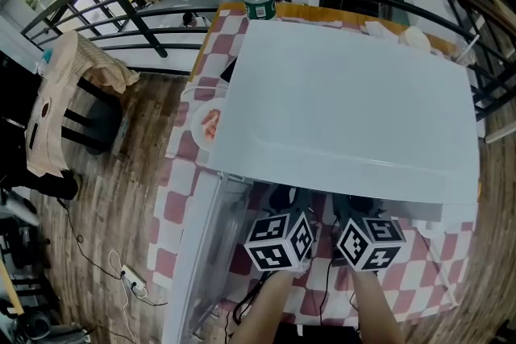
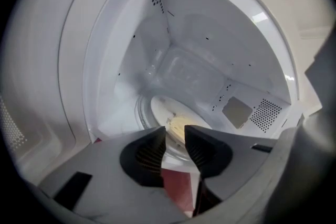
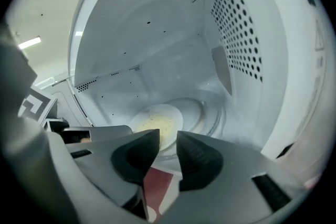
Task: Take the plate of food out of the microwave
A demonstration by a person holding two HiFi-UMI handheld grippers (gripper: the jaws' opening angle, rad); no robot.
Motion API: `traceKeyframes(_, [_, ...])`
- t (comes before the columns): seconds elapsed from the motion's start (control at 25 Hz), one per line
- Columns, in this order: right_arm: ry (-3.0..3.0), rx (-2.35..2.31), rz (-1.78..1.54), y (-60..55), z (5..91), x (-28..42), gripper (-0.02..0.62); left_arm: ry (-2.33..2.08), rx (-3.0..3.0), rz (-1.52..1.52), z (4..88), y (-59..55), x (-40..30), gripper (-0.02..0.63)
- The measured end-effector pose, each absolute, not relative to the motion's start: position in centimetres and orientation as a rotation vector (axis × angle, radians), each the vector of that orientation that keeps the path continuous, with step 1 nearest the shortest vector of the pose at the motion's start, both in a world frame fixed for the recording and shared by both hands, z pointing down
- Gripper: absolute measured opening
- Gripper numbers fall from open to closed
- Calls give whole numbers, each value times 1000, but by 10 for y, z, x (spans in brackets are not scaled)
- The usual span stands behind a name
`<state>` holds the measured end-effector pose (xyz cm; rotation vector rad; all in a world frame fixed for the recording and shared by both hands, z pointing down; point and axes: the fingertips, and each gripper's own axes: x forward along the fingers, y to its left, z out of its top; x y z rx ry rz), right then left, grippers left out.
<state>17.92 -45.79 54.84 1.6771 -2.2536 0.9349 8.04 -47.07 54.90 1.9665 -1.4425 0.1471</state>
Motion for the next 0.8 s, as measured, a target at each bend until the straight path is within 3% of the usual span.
traceKeyframes(0.72, [-2195, 1782, 1050, -407, 544, 193, 83, -1378, 1968, 156, 548, -412, 89, 121])
traceKeyframes(0.76, [-2176, 1817, 1112, -407, 547, 197, 93, -1386, 1954, 148, 548, -411, 85, 121])
traceKeyframes(0.8, [-2161, 1849, 1179, -407, 549, 201, 144, -1393, 1941, 140, 549, -410, 81, 120])
